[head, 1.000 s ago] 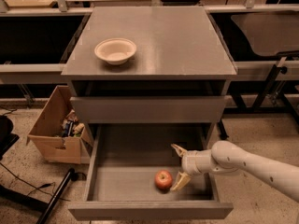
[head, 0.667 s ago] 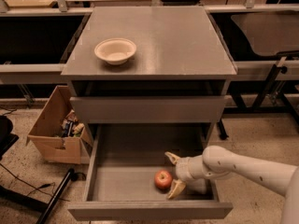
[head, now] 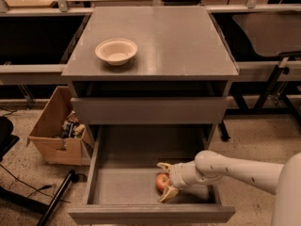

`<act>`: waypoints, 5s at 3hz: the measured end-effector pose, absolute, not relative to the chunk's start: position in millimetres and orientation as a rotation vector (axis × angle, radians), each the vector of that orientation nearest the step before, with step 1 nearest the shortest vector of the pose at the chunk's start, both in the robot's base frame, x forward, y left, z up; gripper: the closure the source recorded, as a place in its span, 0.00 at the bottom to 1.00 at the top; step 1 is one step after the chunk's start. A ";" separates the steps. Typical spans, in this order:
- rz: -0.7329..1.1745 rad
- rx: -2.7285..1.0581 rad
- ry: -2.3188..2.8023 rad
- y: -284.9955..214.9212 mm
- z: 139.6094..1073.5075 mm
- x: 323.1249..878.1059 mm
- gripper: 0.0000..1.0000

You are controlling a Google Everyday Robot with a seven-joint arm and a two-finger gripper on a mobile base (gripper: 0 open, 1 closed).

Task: Pick apple from middle drawer and place on counter

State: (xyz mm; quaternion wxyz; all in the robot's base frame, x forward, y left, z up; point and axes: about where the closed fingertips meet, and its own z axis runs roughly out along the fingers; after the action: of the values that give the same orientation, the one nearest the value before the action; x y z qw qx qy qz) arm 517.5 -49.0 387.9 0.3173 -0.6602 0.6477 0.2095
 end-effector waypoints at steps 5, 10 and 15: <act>0.566 -1.745 1.652 -68.0 432.7 505.8 1.00; 0.284 -1.635 1.496 -272.7 800.8 558.4 1.00; 0.164 -1.618 1.326 -269.8 976.0 675.2 1.00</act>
Offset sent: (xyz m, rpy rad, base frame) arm -0.0003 0.0007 -0.0002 0.0006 0.0015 0.0000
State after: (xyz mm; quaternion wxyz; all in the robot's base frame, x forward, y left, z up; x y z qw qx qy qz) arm 675.2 -269.8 976.0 0.4983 -0.6686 0.5479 0.0676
